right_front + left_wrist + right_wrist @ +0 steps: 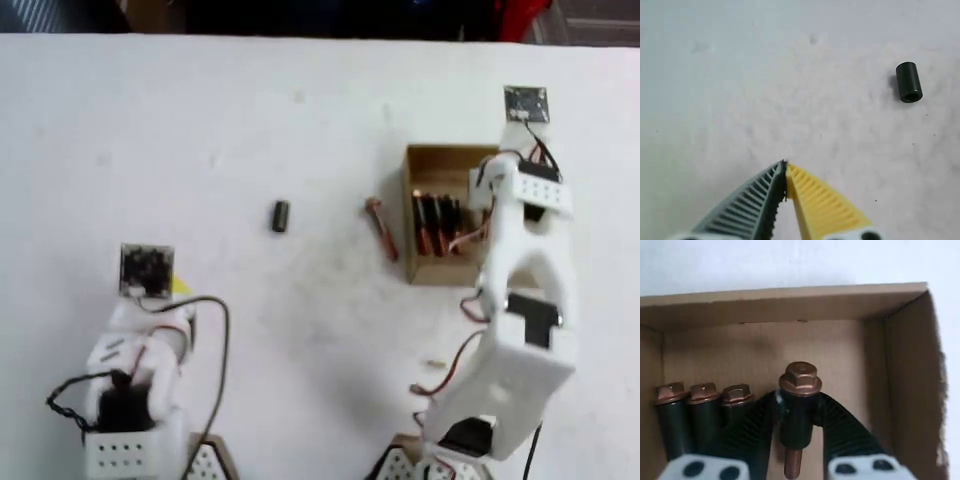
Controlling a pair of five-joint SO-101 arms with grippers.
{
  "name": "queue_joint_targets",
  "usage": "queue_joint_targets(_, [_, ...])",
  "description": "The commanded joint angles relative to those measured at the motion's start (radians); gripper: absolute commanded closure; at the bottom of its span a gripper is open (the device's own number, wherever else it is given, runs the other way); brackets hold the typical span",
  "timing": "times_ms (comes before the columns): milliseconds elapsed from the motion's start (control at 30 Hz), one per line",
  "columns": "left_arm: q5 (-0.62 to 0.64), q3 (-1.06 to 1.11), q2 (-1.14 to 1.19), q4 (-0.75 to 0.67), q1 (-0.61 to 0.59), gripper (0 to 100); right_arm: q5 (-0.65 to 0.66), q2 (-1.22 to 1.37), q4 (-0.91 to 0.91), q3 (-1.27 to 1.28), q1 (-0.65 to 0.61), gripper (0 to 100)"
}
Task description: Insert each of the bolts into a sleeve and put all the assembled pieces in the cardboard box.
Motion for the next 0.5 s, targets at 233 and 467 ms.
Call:
queue_joint_targets(233, [-0.008, -0.008, -0.013, -0.003, 0.001, 98, 0.015, 0.219, 0.239, -0.345, -0.042, 82.0])
queue_joint_targets(467, [-0.009, 0.002, -0.013, -0.011, -0.001, 98, 0.014, 0.203, 0.358, -0.463, -0.111, 77.2])
